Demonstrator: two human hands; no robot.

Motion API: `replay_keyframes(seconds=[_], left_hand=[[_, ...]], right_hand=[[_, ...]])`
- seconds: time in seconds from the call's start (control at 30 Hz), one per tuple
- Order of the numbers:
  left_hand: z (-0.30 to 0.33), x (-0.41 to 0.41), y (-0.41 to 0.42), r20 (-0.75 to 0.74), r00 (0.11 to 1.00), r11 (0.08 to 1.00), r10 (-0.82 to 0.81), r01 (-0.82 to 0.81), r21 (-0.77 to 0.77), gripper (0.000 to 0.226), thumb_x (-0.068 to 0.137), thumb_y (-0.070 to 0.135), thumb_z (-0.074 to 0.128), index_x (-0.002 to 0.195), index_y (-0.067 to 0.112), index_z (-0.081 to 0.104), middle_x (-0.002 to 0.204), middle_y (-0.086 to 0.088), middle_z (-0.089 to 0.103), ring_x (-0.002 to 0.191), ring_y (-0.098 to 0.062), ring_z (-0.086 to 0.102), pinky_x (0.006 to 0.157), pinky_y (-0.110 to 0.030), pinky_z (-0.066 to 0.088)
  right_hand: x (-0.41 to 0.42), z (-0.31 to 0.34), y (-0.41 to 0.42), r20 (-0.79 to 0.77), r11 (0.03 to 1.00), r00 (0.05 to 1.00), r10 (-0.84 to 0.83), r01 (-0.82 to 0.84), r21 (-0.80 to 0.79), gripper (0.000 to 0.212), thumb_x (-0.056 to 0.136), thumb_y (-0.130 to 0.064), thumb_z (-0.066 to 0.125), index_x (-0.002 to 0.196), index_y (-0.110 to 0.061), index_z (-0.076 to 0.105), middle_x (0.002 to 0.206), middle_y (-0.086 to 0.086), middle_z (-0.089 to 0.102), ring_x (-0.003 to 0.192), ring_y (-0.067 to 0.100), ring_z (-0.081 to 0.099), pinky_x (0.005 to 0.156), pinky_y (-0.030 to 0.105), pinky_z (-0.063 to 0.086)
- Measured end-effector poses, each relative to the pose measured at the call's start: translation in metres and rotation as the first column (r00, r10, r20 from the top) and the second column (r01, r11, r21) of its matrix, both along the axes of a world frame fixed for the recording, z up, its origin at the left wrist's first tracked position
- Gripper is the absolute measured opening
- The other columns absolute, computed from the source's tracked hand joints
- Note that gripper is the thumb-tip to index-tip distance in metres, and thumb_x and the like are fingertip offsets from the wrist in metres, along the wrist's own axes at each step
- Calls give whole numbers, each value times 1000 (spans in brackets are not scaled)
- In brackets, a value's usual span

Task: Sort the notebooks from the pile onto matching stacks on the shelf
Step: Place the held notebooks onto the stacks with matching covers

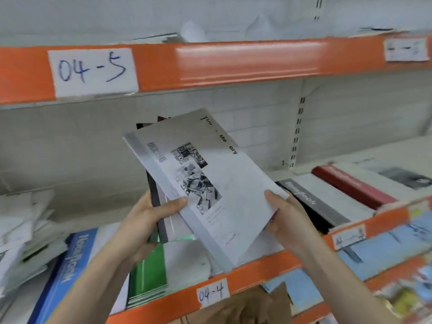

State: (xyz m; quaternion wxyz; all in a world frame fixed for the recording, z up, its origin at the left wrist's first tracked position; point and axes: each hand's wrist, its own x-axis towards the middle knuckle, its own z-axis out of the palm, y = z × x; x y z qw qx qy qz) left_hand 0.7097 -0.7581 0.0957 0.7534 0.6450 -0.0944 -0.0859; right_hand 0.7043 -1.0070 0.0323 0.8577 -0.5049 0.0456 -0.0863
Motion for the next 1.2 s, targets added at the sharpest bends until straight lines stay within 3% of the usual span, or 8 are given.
replay_keyframes(seconds=[0.17, 0.3, 0.47, 0.63, 0.83, 0.97, 1.07, 1.2], left_hand=[[-15, 12, -98, -63, 997, 999, -35, 33, -24, 47, 63, 15, 78, 107, 18, 63, 98, -6, 74, 83, -21, 72, 76, -40, 54], [-24, 15, -178, -130, 992, 998, 0, -9, -68, 39, 77, 20, 70, 115, 16, 62, 102, -8, 73, 88, -26, 69, 66, -42, 52], [-33, 10, -276, -217, 976, 984, -37, -3, -181, 26, 83, 15, 67, 107, 24, 62, 87, 2, 74, 80, -13, 65, 62, -32, 45], [-34, 4, -361, -193, 979, 975, -71, 28, -219, 19, 86, 14, 66, 94, 31, 60, 66, 14, 70, 62, -1, 64, 56, -29, 45], [-37, 9, -430, -194, 973, 968, -126, 78, -237, 22, 93, 26, 57, 115, 25, 60, 97, 6, 75, 81, -6, 71, 66, -28, 51], [-40, 18, -448, -250, 966, 968, -65, 0, -252, 20, 93, 21, 59, 112, 25, 58, 101, 1, 72, 88, -12, 68, 70, -31, 51], [-42, 22, -451, -245, 969, 974, 7, -62, -218, 14, 93, 18, 59, 103, 28, 59, 97, 3, 71, 89, -13, 65, 70, -32, 51], [-41, 30, -445, -211, 973, 971, 91, -134, -197, 16, 93, 17, 58, 101, 31, 57, 94, 6, 70, 88, -11, 65, 71, -32, 51]], right_hand=[[-24, -3, -95, -10, 988, 989, -147, 146, -56, 31, 94, -19, 52, 125, -11, 54, 117, 14, 66, 106, 30, 64, 82, 42, 56], [-44, -1, -171, -24, 963, 980, -197, 189, -193, 28, 92, -19, 56, 113, -2, 60, 102, 17, 70, 99, 37, 65, 68, 37, 57], [-59, -3, -251, -10, 999, 999, -45, 45, 11, 37, 90, -17, 54, 121, 2, 59, 113, 25, 65, 81, 30, 70, 57, 32, 58], [-57, -7, -320, -20, 979, 980, -196, 195, -54, 35, 93, -15, 54, 127, -3, 53, 117, 22, 64, 100, 38, 65, 59, 34, 58], [-43, 2, -381, 36, 792, 820, -571, 562, -241, 16, 97, -5, 47, 110, -13, 50, 97, 5, 64, 74, 17, 64, 54, 25, 54], [-23, -7, -426, 24, 677, 706, -707, 687, -263, 9, 96, -8, 46, 96, -16, 50, 106, 16, 61, 86, 25, 56, 75, 35, 46], [-6, -10, -452, 70, 548, 612, -788, 748, -375, 14, 97, -10, 44, 111, -10, 47, 105, 8, 52, 96, 23, 53, 86, 33, 43], [16, -12, -473, 125, 463, 606, -786, 710, -531, 9, 98, -10, 39, 107, -7, 39, 75, -1, 43, 64, 15, 43, 56, 21, 37]])
